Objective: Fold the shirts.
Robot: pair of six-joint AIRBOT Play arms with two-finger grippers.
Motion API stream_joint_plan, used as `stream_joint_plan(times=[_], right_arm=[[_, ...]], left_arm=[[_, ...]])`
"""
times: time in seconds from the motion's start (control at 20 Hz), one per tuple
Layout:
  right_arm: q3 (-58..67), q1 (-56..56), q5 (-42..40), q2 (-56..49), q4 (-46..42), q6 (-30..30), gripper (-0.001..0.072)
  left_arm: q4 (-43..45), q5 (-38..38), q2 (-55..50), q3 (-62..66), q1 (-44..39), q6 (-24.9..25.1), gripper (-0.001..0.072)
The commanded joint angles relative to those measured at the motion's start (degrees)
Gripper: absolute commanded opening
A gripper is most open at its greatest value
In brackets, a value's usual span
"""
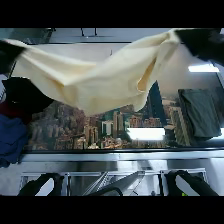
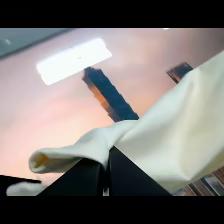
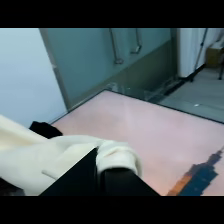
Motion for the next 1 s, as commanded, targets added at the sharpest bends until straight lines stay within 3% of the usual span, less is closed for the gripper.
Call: stream_joint_plan(times=[0.0, 0.15, 0.35, 0.4, 0.45, 0.5, 0.65, 0.75, 0.95], right_arm=[[1.6, -2.3, 2.0, 1.3, -9.7, 7.9, 0.0022], [-5.4, -1.2, 6.5, -8.7, -7.0, 7.9, 0.0023], [-16.2, 2.9, 1.5, -26.8, -7.7, 7.8, 0.0031], [-17.4, 3.1, -1.1, -32.1, -7.7, 7.8, 0.0116], [-17.0, 2.9, -2.4, -37.2, -7.3, 7.8, 0.0329], [-15.9, 2.3, -2.6, -41.1, -6.3, 7.4, 0.0415], [-10.7, -0.7, 0.8, -45.4, -6.1, 7.0, 0.0419], [-8.6, -3.3, 7.7, -43.9, -6.6, 7.0, 0.0552], [-13.6, -2.8, 15.2, -40.0, -12.1, 7.6, 0.0554]], left_arm=[[-0.6, -1.2, 1.7, 2.6, 6.6, -1.6, 0.0013], [-2.7, -1.6, -7.3, -6.3, 2.0, 3.3, 0.0013], [1.3, 3.7, -29.6, -9.1, -7.3, 5.5, 0.0016], [2.3, 4.5, -35.7, -7.9, -9.1, 5.1, 0.0020], [3.3, 3.3, -42.0, -4.9, -10.5, 3.3, 0.0290], [4.1, 1.7, -47.1, -1.1, -11.3, -0.3, 0.0693], [9.7, -4.7, -55.2, 9.7, -10.9, -9.4, 0.0702], [10.7, -8.5, -53.8, 9.7, -8.8, -12.8, 0.0701], [10.9, -13.1, -43.8, -9.2, -5.9, -14.9, 0.0701]])
